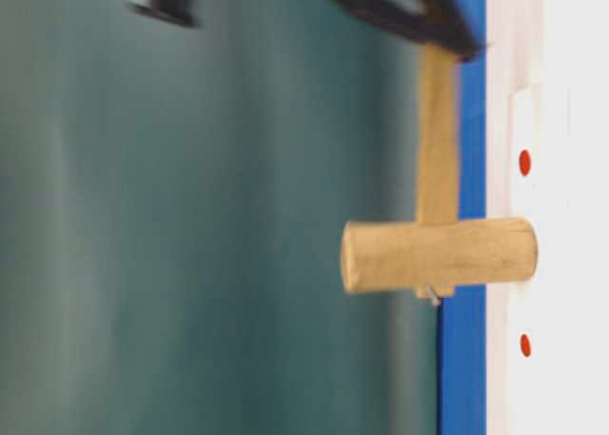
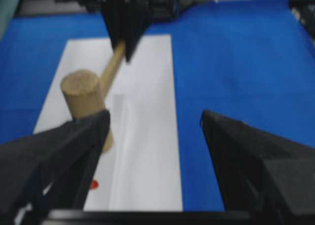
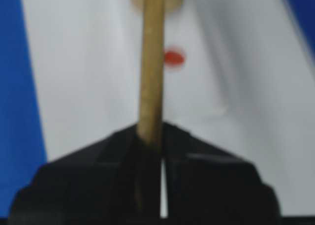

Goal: Hit the mark with a hammer.

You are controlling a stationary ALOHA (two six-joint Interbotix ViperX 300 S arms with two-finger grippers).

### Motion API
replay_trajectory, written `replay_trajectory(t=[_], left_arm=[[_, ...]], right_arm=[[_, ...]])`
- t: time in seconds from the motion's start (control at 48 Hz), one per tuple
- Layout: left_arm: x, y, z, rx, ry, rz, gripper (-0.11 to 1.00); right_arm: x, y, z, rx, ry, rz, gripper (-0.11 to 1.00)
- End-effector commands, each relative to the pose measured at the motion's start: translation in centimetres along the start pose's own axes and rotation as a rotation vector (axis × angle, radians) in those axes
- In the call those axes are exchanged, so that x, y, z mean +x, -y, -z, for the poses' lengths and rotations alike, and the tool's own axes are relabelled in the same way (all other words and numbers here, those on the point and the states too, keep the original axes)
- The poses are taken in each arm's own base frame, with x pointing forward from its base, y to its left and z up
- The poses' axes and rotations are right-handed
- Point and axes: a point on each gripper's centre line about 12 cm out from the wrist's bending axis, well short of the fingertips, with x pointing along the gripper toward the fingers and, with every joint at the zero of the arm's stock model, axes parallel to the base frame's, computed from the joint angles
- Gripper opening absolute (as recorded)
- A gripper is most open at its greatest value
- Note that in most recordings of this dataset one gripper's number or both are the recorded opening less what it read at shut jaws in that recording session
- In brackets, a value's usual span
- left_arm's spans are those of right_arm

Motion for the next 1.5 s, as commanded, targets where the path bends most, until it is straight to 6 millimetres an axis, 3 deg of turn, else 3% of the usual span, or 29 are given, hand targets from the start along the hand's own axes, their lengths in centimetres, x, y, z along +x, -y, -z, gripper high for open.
replay_trajectory(t=[0.0, 0.208, 0.354, 0.687, 1.0, 1.104, 1.312, 1.479], left_arm=[[0.1, 0.0, -0.4, -0.003, 0.009, 0.001, 0.72], [0.0, 0.0, -0.4, -0.003, 0.011, -0.001, 0.72], [0.0, 0.0, -0.4, -0.003, 0.012, -0.001, 0.72], [0.0, 0.0, -0.3, 0.0, 0.009, -0.001, 0.72], [0.0, 0.0, -0.4, -0.002, 0.011, -0.001, 0.71], [0.0, 0.0, -0.3, -0.002, 0.009, -0.001, 0.71], [0.0, 0.0, -0.4, -0.002, 0.011, -0.001, 0.71], [0.0, 0.0, -0.4, -0.003, 0.012, -0.001, 0.71]], right_arm=[[0.1, -0.5, -0.3, 0.003, 0.003, -0.017, 0.03], [-2.3, -0.4, -2.7, -0.001, 0.116, 0.006, 0.03], [-5.4, -0.3, -4.1, -0.013, 0.223, 0.005, 0.03], [-10.2, 1.6, -2.9, 0.002, 0.339, 0.021, 0.03], [-10.1, 1.7, -2.4, -0.011, 0.331, 0.019, 0.03], [-8.8, 1.8, -1.0, -0.016, 0.265, 0.027, 0.03], [-3.7, 1.9, 4.4, 0.03, -0.022, 0.043, 0.03], [-3.9, 1.9, 3.5, 0.029, 0.009, 0.059, 0.03]])
